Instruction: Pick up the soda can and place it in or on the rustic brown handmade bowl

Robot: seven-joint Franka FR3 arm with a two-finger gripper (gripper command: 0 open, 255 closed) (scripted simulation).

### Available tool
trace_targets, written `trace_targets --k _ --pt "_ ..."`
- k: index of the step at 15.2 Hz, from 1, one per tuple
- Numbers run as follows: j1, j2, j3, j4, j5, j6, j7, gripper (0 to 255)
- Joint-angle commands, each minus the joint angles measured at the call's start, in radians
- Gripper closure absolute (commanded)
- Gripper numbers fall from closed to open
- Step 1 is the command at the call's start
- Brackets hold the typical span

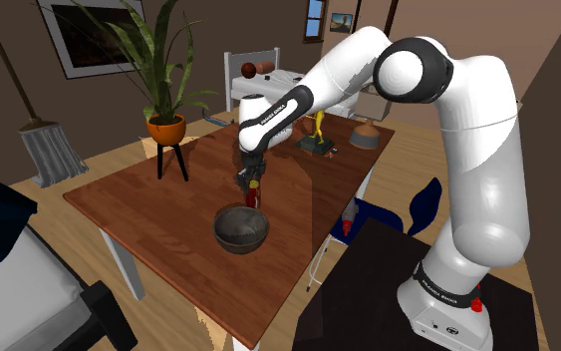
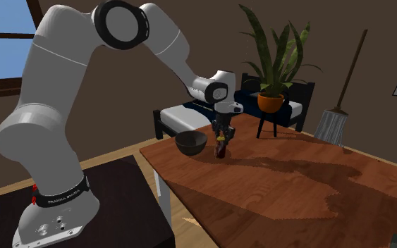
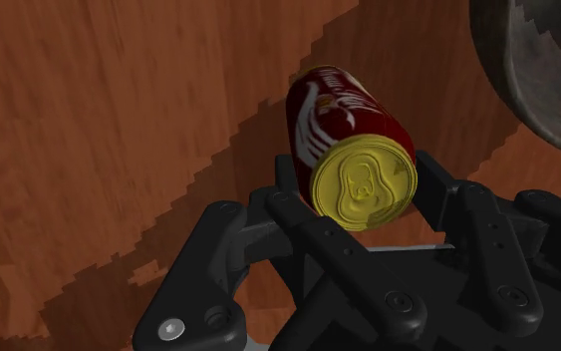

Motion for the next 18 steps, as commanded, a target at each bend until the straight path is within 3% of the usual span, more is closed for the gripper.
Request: trace_targets --k 1,18 --pt "0.0 -0.019 0.001 0.001 0.001 -0.02 0.0 255" --pt "-0.003 -0.149 0.005 0.051 0.009 -0.2 -0.005 255"
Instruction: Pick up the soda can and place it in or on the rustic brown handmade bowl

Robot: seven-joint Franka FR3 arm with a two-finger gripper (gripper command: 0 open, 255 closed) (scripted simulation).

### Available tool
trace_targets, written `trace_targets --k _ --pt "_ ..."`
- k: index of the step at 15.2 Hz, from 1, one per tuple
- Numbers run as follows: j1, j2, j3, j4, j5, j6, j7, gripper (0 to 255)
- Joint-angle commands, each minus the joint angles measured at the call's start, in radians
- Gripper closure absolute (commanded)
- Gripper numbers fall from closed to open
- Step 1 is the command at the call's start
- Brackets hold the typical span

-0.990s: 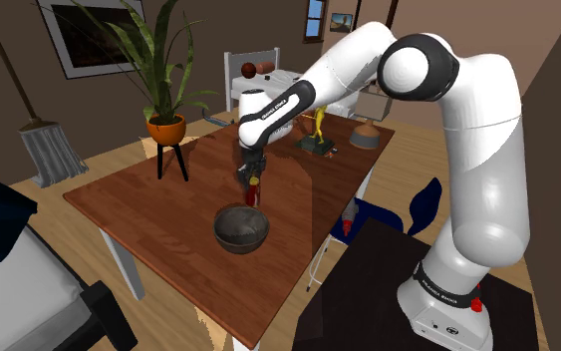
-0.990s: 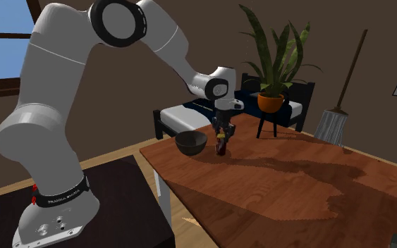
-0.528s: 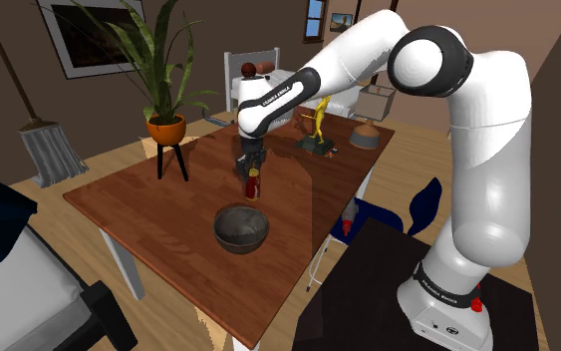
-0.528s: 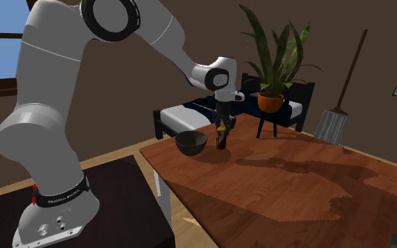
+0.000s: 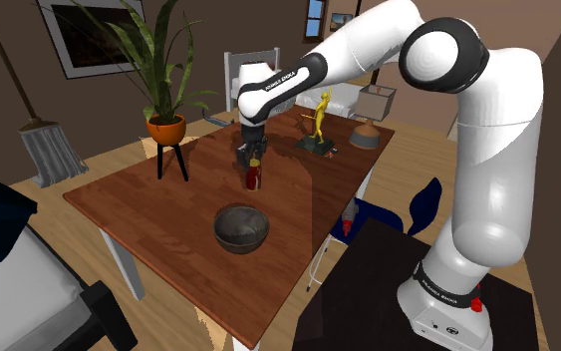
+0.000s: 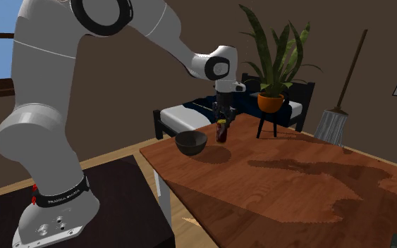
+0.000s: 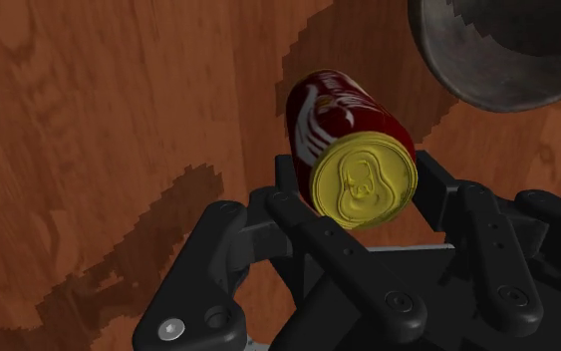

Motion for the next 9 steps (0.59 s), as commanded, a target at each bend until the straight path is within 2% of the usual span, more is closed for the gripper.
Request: trace_targets --k 1,9 --pt "0.0 -0.012 0.001 0.013 0.001 -0.025 0.0 255" --pt "0.0 -0.055 0.002 0.061 0.004 -0.117 -0.002 255"
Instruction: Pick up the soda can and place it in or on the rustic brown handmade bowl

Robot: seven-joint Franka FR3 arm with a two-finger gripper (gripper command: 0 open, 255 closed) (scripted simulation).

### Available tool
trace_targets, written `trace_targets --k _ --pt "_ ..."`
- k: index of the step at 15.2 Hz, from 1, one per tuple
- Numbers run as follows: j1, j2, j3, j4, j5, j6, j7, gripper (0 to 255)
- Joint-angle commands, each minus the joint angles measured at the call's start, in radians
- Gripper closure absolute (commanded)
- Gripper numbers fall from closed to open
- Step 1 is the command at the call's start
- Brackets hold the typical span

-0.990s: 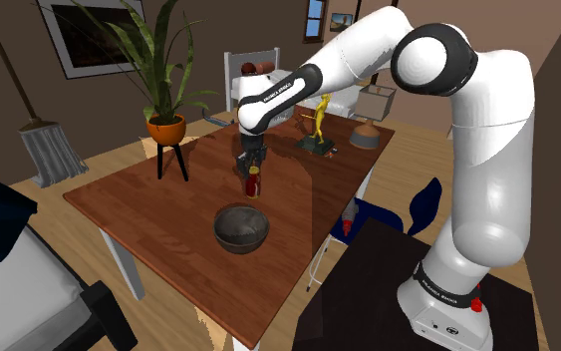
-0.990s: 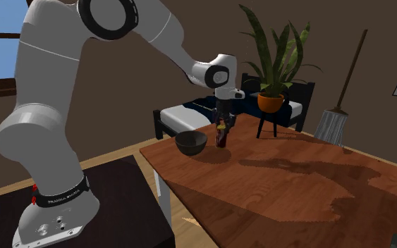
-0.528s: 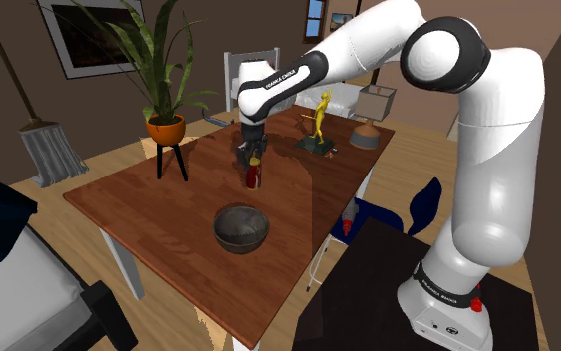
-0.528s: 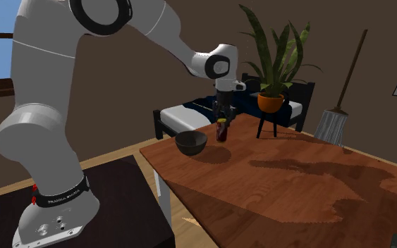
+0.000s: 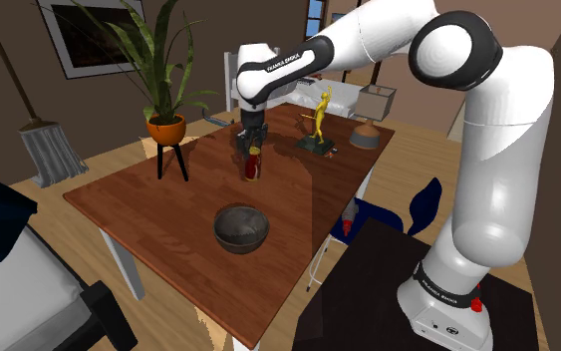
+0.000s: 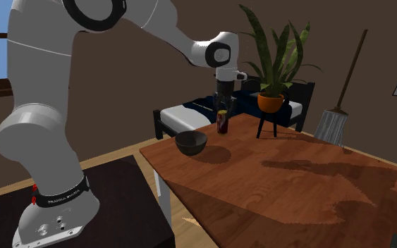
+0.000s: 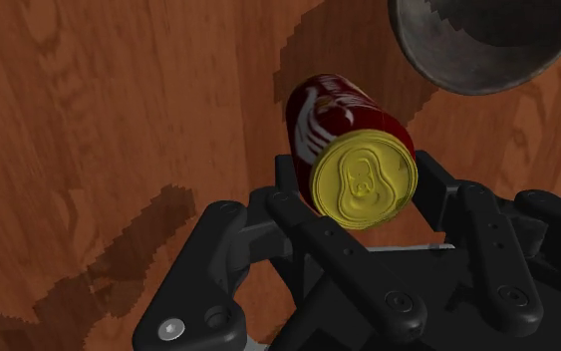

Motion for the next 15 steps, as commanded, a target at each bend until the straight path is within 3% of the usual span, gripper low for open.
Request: trace_targets --k 1,15 --pt "0.0 -0.009 0.0 0.005 0.0 -0.014 0.0 255" --pt "0.154 -0.243 0.109 -0.215 0.002 -0.03 0.264 255"
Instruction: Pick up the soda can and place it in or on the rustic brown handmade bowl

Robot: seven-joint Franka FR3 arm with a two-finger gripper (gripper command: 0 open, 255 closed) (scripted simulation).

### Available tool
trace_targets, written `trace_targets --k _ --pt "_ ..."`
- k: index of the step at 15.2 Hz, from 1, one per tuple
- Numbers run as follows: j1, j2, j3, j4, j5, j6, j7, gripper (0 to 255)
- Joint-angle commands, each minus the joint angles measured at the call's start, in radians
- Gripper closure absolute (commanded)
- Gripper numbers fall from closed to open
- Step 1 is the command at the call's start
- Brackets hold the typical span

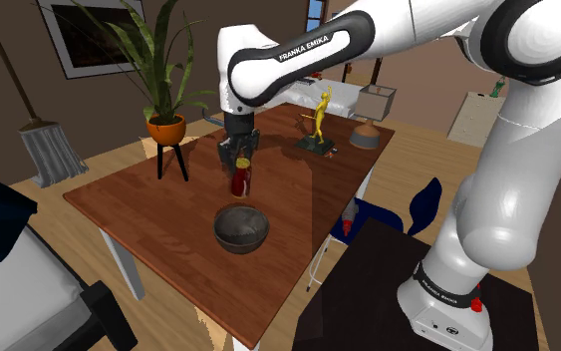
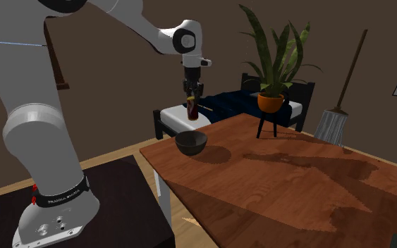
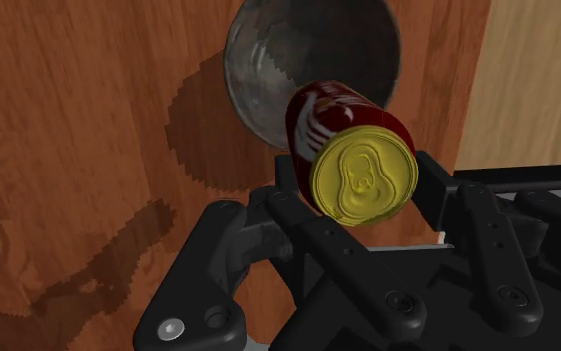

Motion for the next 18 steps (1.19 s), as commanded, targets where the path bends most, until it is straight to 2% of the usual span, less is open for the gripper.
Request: trace_targets --k 1,18 --pt "0.009 -0.001 0.008 -0.015 -0.001 0.014 0.019 255" --pt "0.013 0.104 0.004 -0.123 -0.024 0.225 0.036 255"
